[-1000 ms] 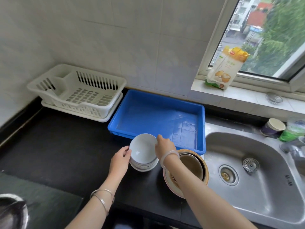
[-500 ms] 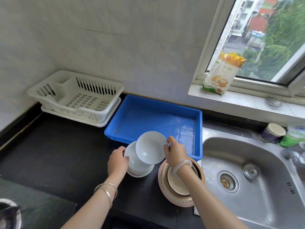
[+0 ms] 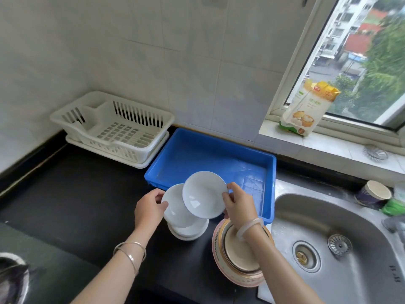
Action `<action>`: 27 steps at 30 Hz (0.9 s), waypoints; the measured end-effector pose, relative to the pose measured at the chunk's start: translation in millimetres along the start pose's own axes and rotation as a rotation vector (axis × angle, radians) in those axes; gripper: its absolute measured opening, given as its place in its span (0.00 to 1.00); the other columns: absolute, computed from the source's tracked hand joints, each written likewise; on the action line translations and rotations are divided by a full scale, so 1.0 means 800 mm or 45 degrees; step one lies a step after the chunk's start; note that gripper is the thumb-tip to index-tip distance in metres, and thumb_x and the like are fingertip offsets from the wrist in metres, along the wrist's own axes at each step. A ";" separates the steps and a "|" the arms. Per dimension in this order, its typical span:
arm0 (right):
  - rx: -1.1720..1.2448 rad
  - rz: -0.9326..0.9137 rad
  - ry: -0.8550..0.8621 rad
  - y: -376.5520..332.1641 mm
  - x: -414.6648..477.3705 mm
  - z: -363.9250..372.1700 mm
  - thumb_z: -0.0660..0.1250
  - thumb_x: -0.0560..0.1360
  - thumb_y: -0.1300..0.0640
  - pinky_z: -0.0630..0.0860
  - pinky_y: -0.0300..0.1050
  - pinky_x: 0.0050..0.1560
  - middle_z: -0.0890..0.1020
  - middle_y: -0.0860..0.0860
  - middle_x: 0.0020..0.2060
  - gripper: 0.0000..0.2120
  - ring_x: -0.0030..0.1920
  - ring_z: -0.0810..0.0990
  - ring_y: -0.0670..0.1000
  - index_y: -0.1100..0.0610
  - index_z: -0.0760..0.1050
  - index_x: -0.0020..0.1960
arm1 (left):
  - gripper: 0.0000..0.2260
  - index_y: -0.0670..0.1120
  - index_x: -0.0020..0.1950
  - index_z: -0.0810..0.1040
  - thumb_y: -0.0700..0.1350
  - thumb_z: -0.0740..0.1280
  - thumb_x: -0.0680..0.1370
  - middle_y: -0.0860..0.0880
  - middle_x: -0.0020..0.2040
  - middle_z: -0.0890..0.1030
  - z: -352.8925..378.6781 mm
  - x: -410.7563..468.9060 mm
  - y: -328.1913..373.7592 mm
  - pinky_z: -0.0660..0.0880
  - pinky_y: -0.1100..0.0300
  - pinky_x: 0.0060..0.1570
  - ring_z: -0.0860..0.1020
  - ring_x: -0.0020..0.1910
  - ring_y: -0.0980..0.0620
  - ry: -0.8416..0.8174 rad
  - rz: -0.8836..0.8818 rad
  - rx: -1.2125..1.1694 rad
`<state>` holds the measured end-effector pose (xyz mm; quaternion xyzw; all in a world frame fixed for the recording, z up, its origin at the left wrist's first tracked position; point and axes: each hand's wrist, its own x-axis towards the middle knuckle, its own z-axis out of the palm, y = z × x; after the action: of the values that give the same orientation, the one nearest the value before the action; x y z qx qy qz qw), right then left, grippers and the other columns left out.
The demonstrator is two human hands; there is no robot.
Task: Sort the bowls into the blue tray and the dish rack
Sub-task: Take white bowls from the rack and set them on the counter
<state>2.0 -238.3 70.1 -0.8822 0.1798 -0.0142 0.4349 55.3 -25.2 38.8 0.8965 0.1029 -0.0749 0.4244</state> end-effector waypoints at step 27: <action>0.117 0.125 -0.584 -0.252 0.151 0.400 0.57 0.78 0.59 0.73 0.37 0.23 0.75 0.50 0.37 0.06 0.27 0.77 0.49 0.51 0.66 0.53 | 0.08 0.44 0.48 0.75 0.34 0.67 0.73 0.45 0.48 0.78 -0.265 0.151 -0.255 0.78 0.57 0.42 0.78 0.46 0.46 0.857 -0.806 -1.050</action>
<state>234.2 78.4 10.8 -0.8318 0.1181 0.1998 0.5042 131.3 280.0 -7.0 0.5591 0.5125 0.1358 0.6374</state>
